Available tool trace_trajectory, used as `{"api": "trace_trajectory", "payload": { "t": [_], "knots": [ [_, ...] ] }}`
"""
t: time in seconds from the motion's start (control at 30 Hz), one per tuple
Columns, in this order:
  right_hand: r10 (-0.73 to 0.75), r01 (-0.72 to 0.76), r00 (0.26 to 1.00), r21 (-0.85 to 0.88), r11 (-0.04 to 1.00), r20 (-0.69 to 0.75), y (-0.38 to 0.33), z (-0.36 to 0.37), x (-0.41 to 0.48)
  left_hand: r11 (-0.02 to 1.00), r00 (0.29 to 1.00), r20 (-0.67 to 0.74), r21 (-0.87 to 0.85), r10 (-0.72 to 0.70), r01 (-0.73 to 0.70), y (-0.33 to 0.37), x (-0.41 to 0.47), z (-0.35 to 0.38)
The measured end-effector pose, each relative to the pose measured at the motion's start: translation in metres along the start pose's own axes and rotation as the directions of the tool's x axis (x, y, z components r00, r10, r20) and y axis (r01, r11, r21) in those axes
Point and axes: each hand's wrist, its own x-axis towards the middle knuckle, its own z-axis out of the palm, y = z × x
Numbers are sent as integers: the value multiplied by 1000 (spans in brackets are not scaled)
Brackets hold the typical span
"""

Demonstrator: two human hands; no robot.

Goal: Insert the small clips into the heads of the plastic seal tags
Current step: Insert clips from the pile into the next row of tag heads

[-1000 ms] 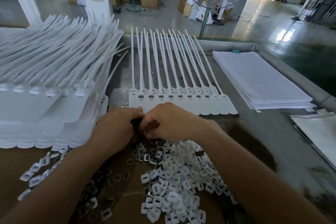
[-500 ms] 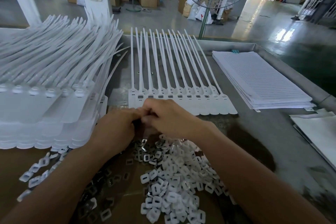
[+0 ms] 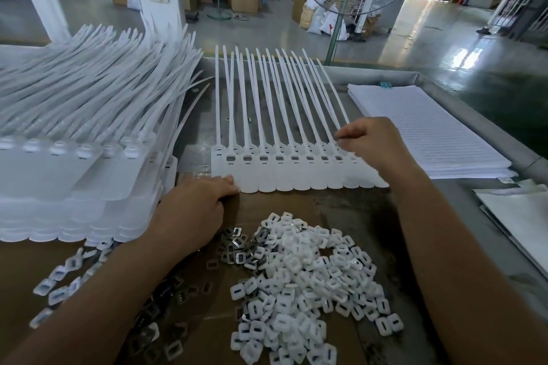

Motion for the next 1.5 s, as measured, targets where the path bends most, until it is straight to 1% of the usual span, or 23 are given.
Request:
{"api": "trace_trajectory", "payload": {
  "t": [0.07, 0.1, 0.2, 0.3, 0.4, 0.73, 0.9, 1.23, 1.4, 1.5],
  "knots": [
    [74, -73, 995, 23, 997, -61, 14, -7, 2, 1000, 1000, -4, -4, 0, 0, 0, -1, 0],
    [108, -106, 992, 41, 994, -66, 19, -10, 3, 1000, 1000, -6, -5, 1, -1, 0, -1, 0],
    [179, -177, 983, 50, 983, -36, 31, -13, 4, 1000, 1000, -5, -6, 7, -7, 0, -1, 0],
    [209, -209, 978, 3, 978, 11, 38, -9, 5, 1000, 1000, 1, 1, 8, -8, 0, -1, 0],
    [243, -244, 970, 18, 970, 25, 42, -5, 7, 1000, 1000, 0, -3, 9, -9, 0, 0, 1],
    [252, -252, 968, -1, 968, -10, 47, 0, 13, 1000, 1000, 10, 30, 8, -8, 0, 0, 0],
    [232, -235, 970, -36, 971, -79, 49, 4, 14, 1000, 1000, 10, 25, 7, -8, 0, 0, 0],
    [229, -233, 971, -56, 971, -60, 52, 3, 16, 1000, 1000, 3, 23, 12, -12, -1, -1, 1],
    [199, -208, 971, -60, 976, -130, 53, 7, 15, 999, 1000, -2, 28, 19, -19, -1, -1, 1],
    [236, -240, 968, -31, 970, -85, 53, 4, 15, 999, 1000, -4, 35, 22, -22, -2, -1, 2]
  ]
}}
